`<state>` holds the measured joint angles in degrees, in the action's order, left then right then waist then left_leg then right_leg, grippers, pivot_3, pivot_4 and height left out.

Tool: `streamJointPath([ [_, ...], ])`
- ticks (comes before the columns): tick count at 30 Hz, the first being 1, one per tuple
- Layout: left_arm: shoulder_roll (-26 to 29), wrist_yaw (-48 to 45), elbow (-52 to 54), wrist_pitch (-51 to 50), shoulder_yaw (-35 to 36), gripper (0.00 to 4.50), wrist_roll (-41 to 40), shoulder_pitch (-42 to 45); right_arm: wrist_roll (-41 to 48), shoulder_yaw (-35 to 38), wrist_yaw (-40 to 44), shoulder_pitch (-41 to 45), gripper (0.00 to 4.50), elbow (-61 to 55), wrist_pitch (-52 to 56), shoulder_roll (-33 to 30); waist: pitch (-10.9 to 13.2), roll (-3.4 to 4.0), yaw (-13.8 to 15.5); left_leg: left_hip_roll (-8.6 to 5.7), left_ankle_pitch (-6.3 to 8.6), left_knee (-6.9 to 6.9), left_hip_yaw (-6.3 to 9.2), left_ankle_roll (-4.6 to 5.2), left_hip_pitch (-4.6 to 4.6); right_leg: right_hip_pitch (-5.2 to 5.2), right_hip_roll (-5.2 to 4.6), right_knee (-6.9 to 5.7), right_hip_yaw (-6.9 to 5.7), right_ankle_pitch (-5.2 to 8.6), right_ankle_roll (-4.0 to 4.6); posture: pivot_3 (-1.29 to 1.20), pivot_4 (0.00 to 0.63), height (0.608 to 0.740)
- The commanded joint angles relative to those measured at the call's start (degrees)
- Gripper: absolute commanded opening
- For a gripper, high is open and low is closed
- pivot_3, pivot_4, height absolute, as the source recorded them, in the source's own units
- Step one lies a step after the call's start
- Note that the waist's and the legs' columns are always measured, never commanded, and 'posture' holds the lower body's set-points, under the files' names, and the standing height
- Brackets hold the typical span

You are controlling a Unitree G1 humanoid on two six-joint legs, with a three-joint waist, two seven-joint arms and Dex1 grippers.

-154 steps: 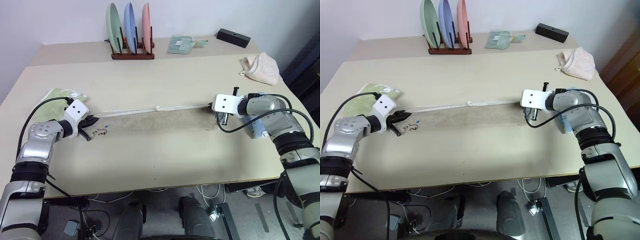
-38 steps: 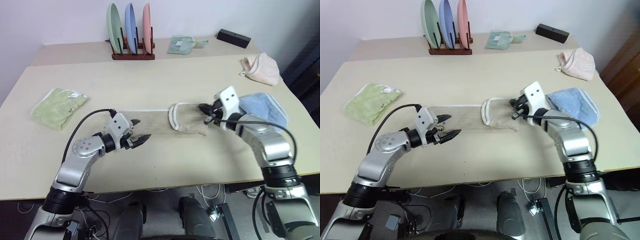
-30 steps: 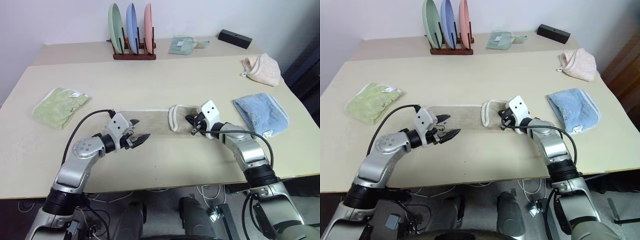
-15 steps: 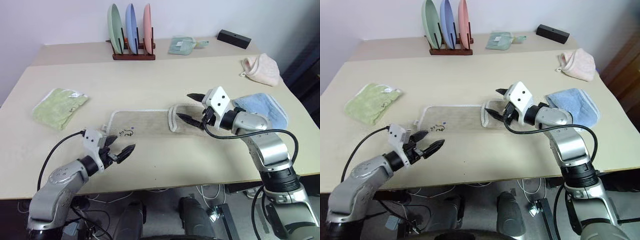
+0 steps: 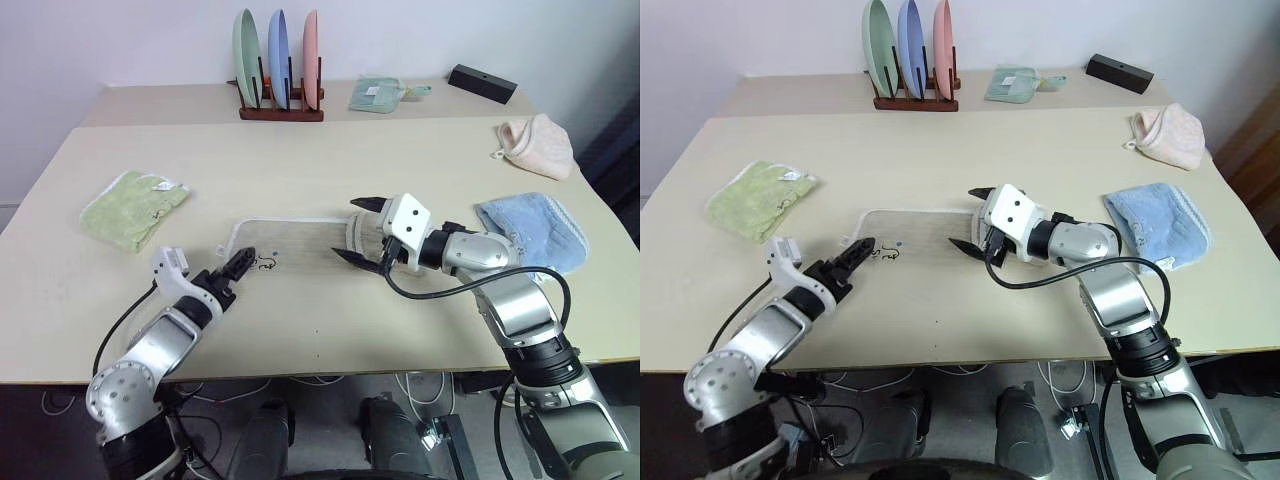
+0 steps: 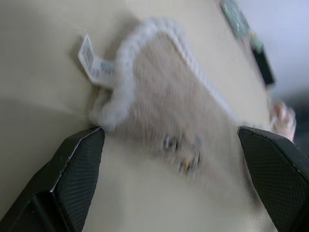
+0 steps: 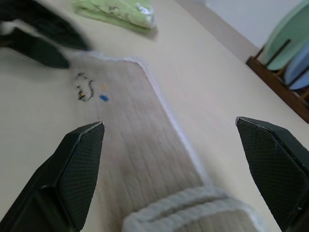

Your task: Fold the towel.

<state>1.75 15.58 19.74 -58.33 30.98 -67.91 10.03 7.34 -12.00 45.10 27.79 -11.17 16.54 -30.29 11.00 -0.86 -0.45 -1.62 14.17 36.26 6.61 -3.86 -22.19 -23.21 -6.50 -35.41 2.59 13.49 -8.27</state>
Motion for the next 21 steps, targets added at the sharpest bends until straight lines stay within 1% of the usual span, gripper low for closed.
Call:
streamJointPath([
  [1,-0.51,5.90,-5.40,2.43,1.06,4.50,-1.34,1.82,-0.72,0.44,-0.49,-0.14,4.44,-2.93,-0.90,-0.01,-0.01,0.00,-0.09,0.00,0.00,-0.01,0.00,0.00,0.02,0.00,0.00,-0.01,0.00,0.00,0.00,0.00,0.150,0.740],
  [3,0.03,6.11,-6.71,3.52,0.32,3.98,-1.37,2.89,-0.72,0.38,-0.56,-1.25,4.50,-4.47,-0.16,-0.27,-0.02,0.02,-0.15,0.00,0.00,-0.03,-0.01,0.00,0.04,0.00,0.00,-0.01,0.00,0.00,0.00,0.00,0.150,0.740],
  [4,0.37,5.99,-7.27,3.95,-0.10,3.63,-1.32,3.29,-0.59,0.38,-0.58,-1.86,4.50,-5.34,0.31,-0.37,-0.02,0.02,-0.15,0.00,0.00,-0.04,0.00,-0.01,0.04,0.00,0.00,-0.01,0.00,0.00,0.00,0.00,0.150,0.740],
  [5,0.62,5.89,-7.70,4.31,-0.44,3.07,-1.34,3.58,-0.40,0.40,-0.55,-2.46,4.50,-6.22,0.84,-0.48,-0.02,0.02,-0.16,0.00,0.00,-0.04,0.00,0.00,0.03,0.00,0.00,0.00,0.00,0.00,0.00,0.00,0.150,0.740],
  [6,0.93,5.45,-8.02,4.84,-0.74,2.65,-1.24,3.88,-0.04,0.41,-0.36,-3.16,4.50,-7.23,1.54,-0.62,-0.02,0.02,-0.15,0.00,0.00,-0.04,-0.01,0.00,0.03,-0.01,0.00,0.01,0.00,0.00,0.00,0.00,0.150,0.740],
  [10,2.38,3.99,-8.67,6.64,-1.15,0.49,-1.36,4.81,1.87,0.68,0.95,-5.69,4.50,-10.86,4.47,-1.26,0.01,-0.02,-0.13,0.00,0.00,-0.04,0.00,-0.01,-0.02,-0.02,0.00,0.05,0.00,0.00,0.01,0.00,0.150,0.740],
  [11,2.73,3.78,-8.76,6.97,-1.23,0.05,-1.45,4.88,2.12,0.76,1.10,-5.96,4.50,-11.31,4.94,-1.32,0.00,-0.02,-0.14,0.00,0.00,-0.04,0.00,-0.01,-0.03,-0.03,0.00,0.06,0.00,0.00,0.01,0.00,0.150,0.740],
  [13,3.70,2.34,-8.47,8.91,-0.24,0.05,-2.34,5.64,2.24,0.93,1.14,-6.38,4.50,-11.81,5.51,-1.44,0.00,-0.02,-0.23,0.00,0.00,-0.05,-0.01,-0.01,-0.03,-0.03,0.01,0.09,0.00,0.00,0.02,0.00,0.150,0.740],
  [14,5.29,0.75,-8.21,9.68,0.17,0.05,-2.12,6.25,2.37,1.10,1.15,-6.64,4.50,-12.05,5.85,-1.52,0.01,-0.03,-0.32,0.00,0.00,-0.06,-0.01,-0.01,-0.04,-0.04,0.01,0.09,0.00,0.00,0.02,0.00,0.150,0.740],
  [16,9.88,-3.37,-7.56,11.15,-0.05,0.05,0.46,7.17,2.81,1.49,1.11,-7.10,4.50,-12.44,6.47,-1.69,0.04,-0.08,-0.41,0.02,0.00,-0.10,-0.01,-0.01,-0.05,-0.10,0.03,0.09,0.00,0.00,0.03,0.00,0.150,0.740],
  [19,19.02,-10.49,-7.82,13.20,0.71,0.05,3.38,9.55,3.22,2.00,1.31,-8.05,4.50,-12.71,6.72,-2.48,0.04,-0.08,-0.43,0.05,-0.01,-0.14,-0.01,-0.02,-0.12,-0.22,0.07,0.08,0.00,-0.01,0.05,0.00,0.150,0.740],
  [21,23.39,-13.72,-8.82,14.13,1.06,0.05,4.27,10.96,3.37,2.13,1.44,-8.40,4.50,-12.56,6.50,-3.01,0.04,-0.08,-0.39,0.05,-0.01,-0.14,-0.01,-0.02,-0.15,-0.22,0.07,0.12,0.00,-0.01,0.06,0.00,0.150,0.740],
])
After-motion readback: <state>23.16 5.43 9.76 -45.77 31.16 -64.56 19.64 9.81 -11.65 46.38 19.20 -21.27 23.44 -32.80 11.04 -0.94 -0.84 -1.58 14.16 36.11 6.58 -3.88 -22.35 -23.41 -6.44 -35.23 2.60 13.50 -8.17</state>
